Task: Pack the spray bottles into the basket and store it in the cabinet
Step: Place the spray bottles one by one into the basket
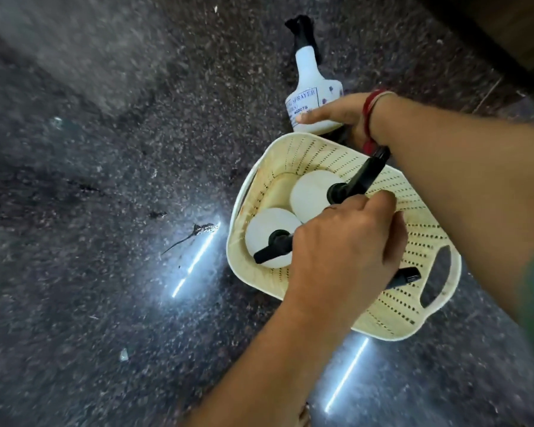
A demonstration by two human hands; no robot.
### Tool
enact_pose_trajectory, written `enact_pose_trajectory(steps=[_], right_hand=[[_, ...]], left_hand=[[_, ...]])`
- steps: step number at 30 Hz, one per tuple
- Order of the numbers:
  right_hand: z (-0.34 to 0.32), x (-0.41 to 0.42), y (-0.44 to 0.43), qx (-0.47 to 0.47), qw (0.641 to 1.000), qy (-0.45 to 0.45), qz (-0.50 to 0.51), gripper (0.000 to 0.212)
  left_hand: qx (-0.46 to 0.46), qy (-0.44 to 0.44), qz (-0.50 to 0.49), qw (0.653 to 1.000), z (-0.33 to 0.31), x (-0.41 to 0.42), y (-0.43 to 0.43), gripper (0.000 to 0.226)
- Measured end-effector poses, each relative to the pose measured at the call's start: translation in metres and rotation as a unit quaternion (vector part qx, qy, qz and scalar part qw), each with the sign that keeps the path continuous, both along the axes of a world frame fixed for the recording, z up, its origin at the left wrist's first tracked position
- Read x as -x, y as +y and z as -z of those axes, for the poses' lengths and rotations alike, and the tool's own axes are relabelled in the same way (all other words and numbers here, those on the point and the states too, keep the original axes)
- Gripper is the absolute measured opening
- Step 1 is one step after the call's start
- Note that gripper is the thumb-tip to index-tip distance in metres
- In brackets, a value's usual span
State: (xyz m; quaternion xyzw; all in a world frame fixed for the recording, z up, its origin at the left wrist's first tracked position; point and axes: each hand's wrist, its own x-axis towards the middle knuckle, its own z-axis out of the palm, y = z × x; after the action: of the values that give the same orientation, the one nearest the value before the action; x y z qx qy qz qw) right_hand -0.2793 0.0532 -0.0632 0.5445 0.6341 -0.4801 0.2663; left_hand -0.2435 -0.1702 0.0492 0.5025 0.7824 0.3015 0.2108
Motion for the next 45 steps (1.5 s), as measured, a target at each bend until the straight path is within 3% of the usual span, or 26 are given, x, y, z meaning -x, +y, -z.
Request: enact_pose_trajectory(steps=[4,6,9,13,16,20,24,27,32,36,39,42,45], right_hand=[[0.008,-0.005,0.0,0.031,0.991,0.056,0.116,0.069],[0.01,-0.011,-0.001,0.052,0.979,0.08,0.179,0.059],[0.003,-0.02,-0.009,0.121,0.943,0.143,0.274,0.025],[-0.035,-0.055,-0.011,0.107,0.902,0.225,0.354,0.042],[-0.08,-0.096,-0.011,0.029,0.888,0.301,0.346,0.05],[-0.144,-0.158,-0.023,-0.079,0.87,0.365,0.322,0.08],[-0.184,-0.212,-0.079,-0.149,0.864,0.355,0.323,0.093],[-0.177,-0.232,-0.133,-0.147,0.856,0.363,0.337,0.093],[-0.144,-0.229,-0.196,-0.177,0.828,0.374,0.379,0.094],[-0.129,-0.218,-0.194,-0.239,0.814,0.358,0.39,0.091],[-0.128,-0.218,-0.178,-0.228,0.826,0.332,0.395,0.096],[-0.139,-0.228,-0.167,-0.225,0.815,0.318,0.43,0.069],[-0.163,-0.232,-0.172,-0.163,0.696,0.359,0.6,0.025]], left_hand=[[-0.007,-0.006,0.002,1.0,0.002,-0.002,-0.005,0.022],[-0.011,0.0,0.001,1.0,0.004,-0.004,-0.008,0.023],[-0.014,0.005,0.0,1.0,0.004,-0.005,-0.01,0.025],[-0.012,-0.013,0.015,1.0,-0.006,0.0,-0.006,0.026],[-0.041,-0.021,-0.004,0.999,-0.022,0.014,0.004,0.025],[-0.115,-0.099,-0.069,0.986,-0.055,0.023,0.028,0.022],[-0.102,-0.205,-0.068,0.971,-0.088,-0.001,0.048,0.047],[-0.059,-0.227,-0.004,0.972,-0.098,-0.03,0.053,0.064],[-0.068,-0.21,-0.024,0.975,-0.088,-0.054,0.049,0.038],[-0.08,-0.223,0.046,0.97,-0.081,-0.059,0.05,0.038],[-0.087,-0.2,0.114,0.969,-0.075,-0.064,0.055,0.041],[-0.057,-0.172,0.181,0.967,-0.065,-0.064,0.058,0.037],[-0.004,-0.16,0.244,0.956,-0.052,-0.059,0.056,0.036]])
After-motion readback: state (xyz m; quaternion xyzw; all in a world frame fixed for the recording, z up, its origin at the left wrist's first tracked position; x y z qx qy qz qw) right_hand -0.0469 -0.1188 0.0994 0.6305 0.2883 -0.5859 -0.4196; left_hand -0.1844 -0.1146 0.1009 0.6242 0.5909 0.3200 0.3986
